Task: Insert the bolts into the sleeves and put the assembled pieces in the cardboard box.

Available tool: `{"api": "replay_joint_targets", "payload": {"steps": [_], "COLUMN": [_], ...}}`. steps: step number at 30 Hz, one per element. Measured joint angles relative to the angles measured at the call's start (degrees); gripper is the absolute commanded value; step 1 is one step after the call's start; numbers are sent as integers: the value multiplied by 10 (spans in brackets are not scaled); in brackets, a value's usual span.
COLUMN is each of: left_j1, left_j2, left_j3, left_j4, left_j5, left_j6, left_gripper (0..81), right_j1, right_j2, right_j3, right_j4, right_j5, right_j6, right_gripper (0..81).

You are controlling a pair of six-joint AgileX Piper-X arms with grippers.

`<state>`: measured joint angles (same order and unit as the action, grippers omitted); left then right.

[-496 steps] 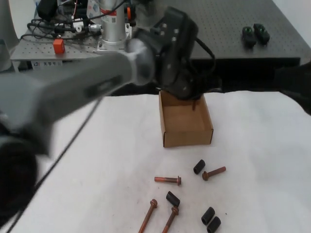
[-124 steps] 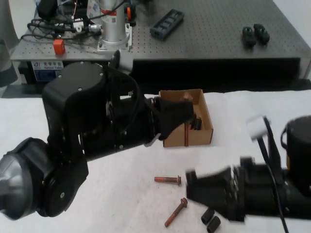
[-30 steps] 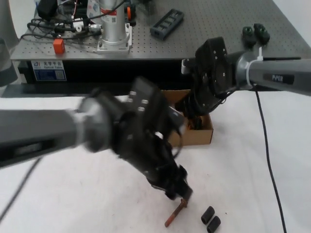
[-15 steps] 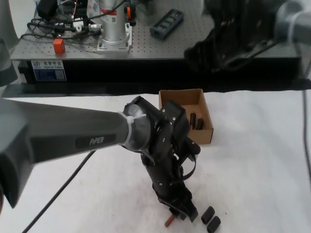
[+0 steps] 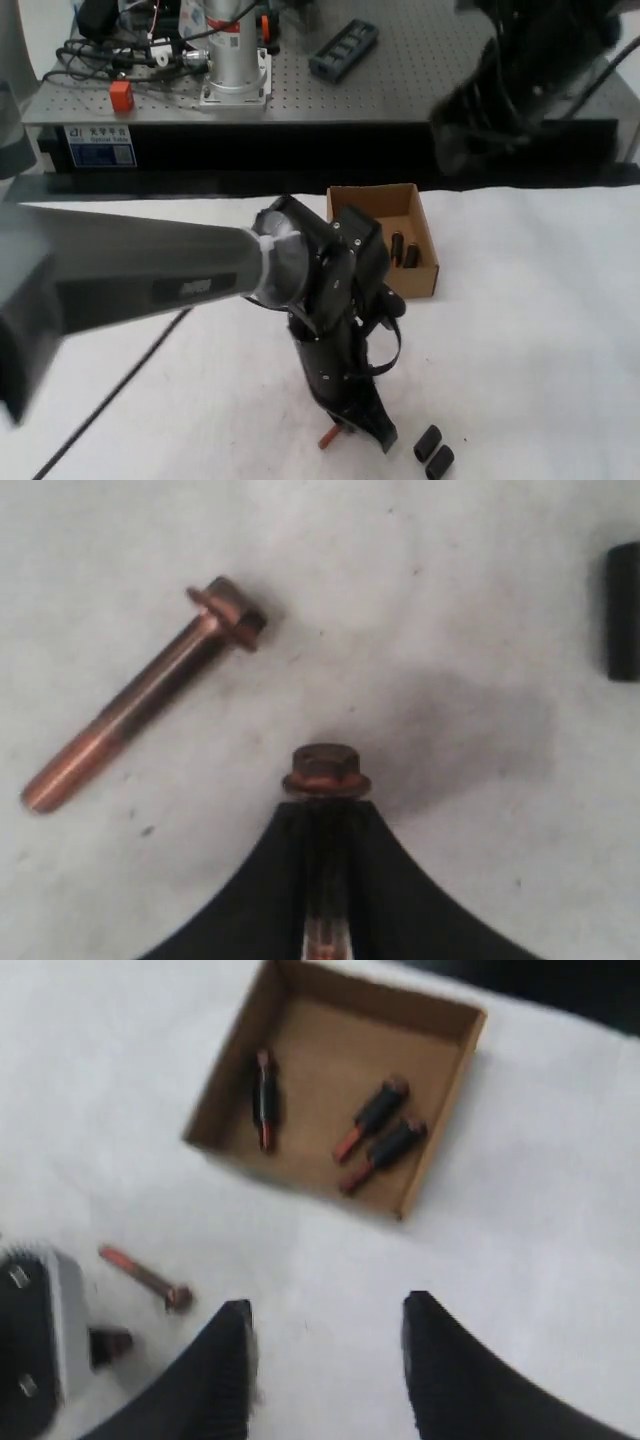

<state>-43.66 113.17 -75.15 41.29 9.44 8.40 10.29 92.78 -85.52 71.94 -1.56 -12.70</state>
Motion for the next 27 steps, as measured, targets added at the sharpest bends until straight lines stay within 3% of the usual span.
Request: {"api": "replay_joint_targets", "payload": {"steps": [4,7,14,20,24,27], "left_j1": [32,65,84,84,84,84], "left_j2": [-121,-253,-452,-487,-487,-487], "left_j3": [48,167,308,314,315,315], "left_j4": [5,-45,-63,-64,-64,-64], "left_j5": [-25,-32,-33,-33,-33,-33], "left_j6": [-37,-84,-93,-95,-95,-95], "left_gripper": [7,7,7,7,7,7], "right_j1": [24,44,93,120,132,149], "right_j2": [0,0,3,3,3,3], "right_j3": [62,106,230,329,355,370], "right_j4": [-2,-20,-55,-83,-136,-202], "right_j5": [11,11,45,56,23,-4], "right_j6": [-4,-4,-4,35,49,78], "right_gripper": [342,342,332,130,13,8]}}
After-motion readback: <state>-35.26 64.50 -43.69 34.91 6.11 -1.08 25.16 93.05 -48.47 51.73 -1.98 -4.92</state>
